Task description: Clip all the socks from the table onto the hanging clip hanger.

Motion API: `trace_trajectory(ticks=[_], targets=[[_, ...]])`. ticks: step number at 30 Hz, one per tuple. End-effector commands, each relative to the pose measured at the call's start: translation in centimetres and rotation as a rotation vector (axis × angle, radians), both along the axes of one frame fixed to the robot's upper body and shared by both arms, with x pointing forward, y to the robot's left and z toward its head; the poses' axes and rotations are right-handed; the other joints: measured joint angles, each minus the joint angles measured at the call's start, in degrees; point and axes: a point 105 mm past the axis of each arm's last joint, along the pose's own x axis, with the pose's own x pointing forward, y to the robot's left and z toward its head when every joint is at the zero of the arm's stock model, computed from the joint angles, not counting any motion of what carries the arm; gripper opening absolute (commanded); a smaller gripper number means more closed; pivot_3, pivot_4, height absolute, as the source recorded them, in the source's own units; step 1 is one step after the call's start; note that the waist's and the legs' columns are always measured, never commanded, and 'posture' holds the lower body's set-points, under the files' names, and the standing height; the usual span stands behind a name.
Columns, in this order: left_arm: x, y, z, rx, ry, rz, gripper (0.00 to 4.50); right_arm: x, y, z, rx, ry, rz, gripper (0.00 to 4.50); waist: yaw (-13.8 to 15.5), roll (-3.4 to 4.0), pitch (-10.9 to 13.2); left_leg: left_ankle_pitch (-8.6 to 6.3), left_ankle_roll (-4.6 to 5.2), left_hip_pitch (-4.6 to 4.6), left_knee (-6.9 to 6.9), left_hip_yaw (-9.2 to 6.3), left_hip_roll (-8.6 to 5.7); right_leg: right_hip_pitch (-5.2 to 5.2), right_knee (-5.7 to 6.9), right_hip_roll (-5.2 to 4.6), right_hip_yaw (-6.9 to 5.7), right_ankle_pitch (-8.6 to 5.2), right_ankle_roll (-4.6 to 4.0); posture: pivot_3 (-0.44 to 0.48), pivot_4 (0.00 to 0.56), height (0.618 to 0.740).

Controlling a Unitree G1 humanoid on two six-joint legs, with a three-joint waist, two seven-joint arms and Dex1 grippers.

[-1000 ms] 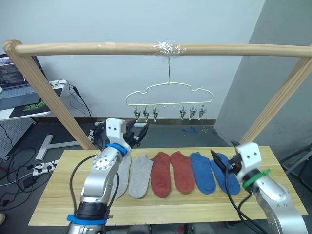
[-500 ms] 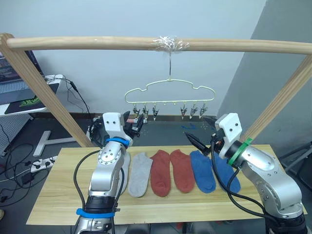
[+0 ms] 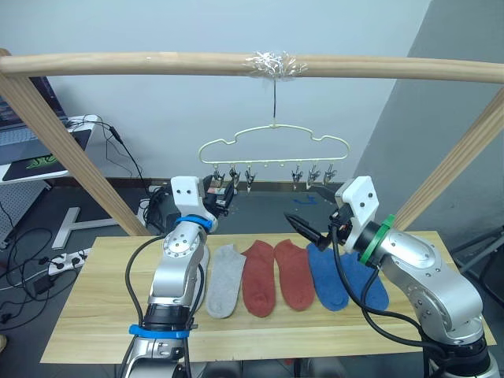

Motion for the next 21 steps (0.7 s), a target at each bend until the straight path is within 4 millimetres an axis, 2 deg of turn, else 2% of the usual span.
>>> trace_trajectory(ticks=[1, 6, 13, 21], targets=[[-0.4, 0.8, 1.8, 0.009, -0.069, 0.018, 2.80, -0.6, 0.4, 1.6, 0.012, -0.066, 0.024, 4.50, -0.01, 0.00, 0.00, 0.00, 0.00, 0.00, 0.00, 0.00, 0.00, 0.00, 0.00, 0.00, 0.00, 0.00, 0.00, 0.085, 0.114, 0.740], [-0.5, 1.0, 1.7, 0.012, -0.068, 0.021, 2.80, -0.6, 0.4, 1.5, 0.018, -0.064, 0.020, 4.50, 0.00, 0.00, 0.00, 0.00, 0.00, 0.01, 0.01, -0.01, 0.00, 0.01, 0.01, 0.00, -0.02, 0.01, 0.01, 0.088, 0.114, 0.740], [0.4, -0.1, 2.0, 0.001, -0.076, -0.016, 2.80, -0.6, 0.4, 1.7, 0.020, -0.064, 0.017, 4.50, -0.01, 0.00, 0.00, 0.00, 0.00, 0.01, 0.02, 0.00, -0.01, 0.01, 0.01, 0.00, -0.02, 0.01, 0.02, 0.086, 0.116, 0.740], [0.3, 0.1, 2.3, 0.000, -0.091, -0.011, 2.80, -0.7, 0.3, 1.8, 0.018, -0.065, 0.013, 4.50, -0.03, 0.01, 0.01, 0.00, 0.01, 0.01, 0.02, -0.01, -0.01, 0.01, 0.01, 0.00, -0.02, 0.02, 0.02, 0.080, 0.121, 0.740]])
